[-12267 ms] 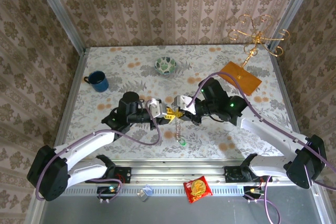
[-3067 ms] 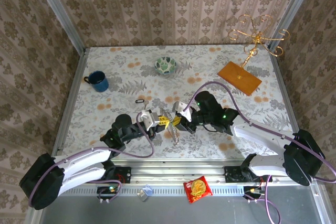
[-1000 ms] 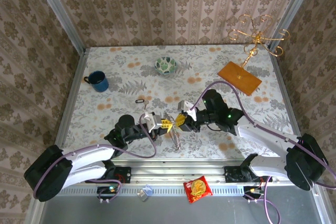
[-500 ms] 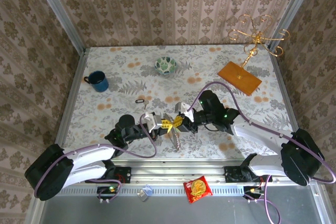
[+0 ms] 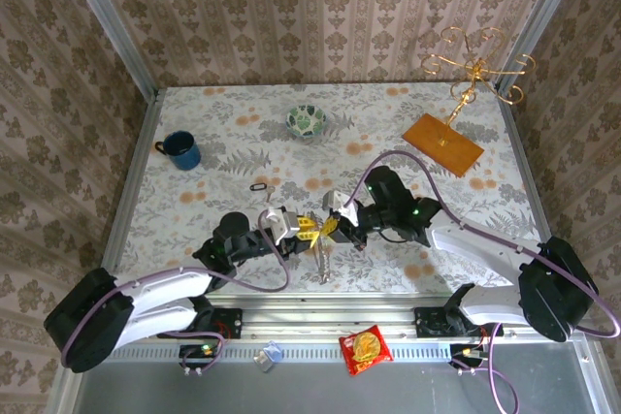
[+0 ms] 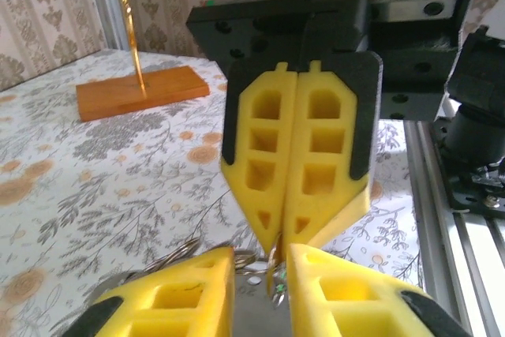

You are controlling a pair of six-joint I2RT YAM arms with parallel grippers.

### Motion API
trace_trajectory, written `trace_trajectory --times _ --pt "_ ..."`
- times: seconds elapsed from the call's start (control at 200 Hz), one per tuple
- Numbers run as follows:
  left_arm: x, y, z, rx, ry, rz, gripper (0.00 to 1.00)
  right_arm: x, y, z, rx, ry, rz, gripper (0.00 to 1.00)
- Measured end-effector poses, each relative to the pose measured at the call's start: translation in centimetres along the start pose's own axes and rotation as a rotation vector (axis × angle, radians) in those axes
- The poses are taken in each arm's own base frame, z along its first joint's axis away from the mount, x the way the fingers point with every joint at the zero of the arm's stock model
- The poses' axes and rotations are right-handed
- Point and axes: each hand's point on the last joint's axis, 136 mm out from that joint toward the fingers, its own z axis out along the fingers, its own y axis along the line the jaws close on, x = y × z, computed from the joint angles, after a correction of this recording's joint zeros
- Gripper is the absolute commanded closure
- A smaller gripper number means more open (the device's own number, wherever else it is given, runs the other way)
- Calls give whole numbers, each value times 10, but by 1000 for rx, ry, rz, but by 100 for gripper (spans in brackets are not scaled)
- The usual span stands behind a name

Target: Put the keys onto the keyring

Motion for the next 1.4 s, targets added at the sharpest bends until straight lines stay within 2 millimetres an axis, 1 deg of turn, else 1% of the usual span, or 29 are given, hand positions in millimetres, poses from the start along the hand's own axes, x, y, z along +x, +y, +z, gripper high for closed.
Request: trace_trajectory --times 0.18,0.42,0.5,0.595,0.67,0.785,0.835,0.865,0.92,0.95,0.975,1.075,1.175,1.295,1.395 --pt "2 1 -4 -12 45 19 74 -2 -3 -4 20 89 -17 100" --pt "5 1 -1 4 109 30 74 -2 1 -1 27 185 -71 100" --pt "7 0 0 13 124 34 79 -2 4 1 23 212 -103 100" --pt "9 -2 1 30 145 37 81 -4 6 3 22 243 -132 100" --pt "9 -3 3 45 157 42 87 -4 6 2 25 258 -146 100" --pt "10 -7 3 68 168 50 100 -4 6 1 27 262 -156 100" --pt "11 -8 3 76 170 54 100 -4 6 1 28 262 -156 100" --pt "11 -8 3 79 171 52 100 -5 6 1 27 259 -155 96" --pt "10 -9 3 82 170 52 100 -5 5 0 32 247 -146 80" --pt "10 -9 3 83 167 54 100 -6 4 -1 38 229 -136 76" --pt "9 -9 3 83 165 55 100 -7 3 -2 41 211 -129 74" --pt "10 -9 3 79 153 51 100 -11 -1 -10 63 124 -86 72" --pt "12 -10 1 76 136 42 100 -9 -5 -17 86 64 -40 72" --pt "13 -10 0 71 117 36 100 -2 -5 -15 81 47 3 72" --pt "12 -10 0 67 107 31 100 -2 -3 -13 69 39 26 72"
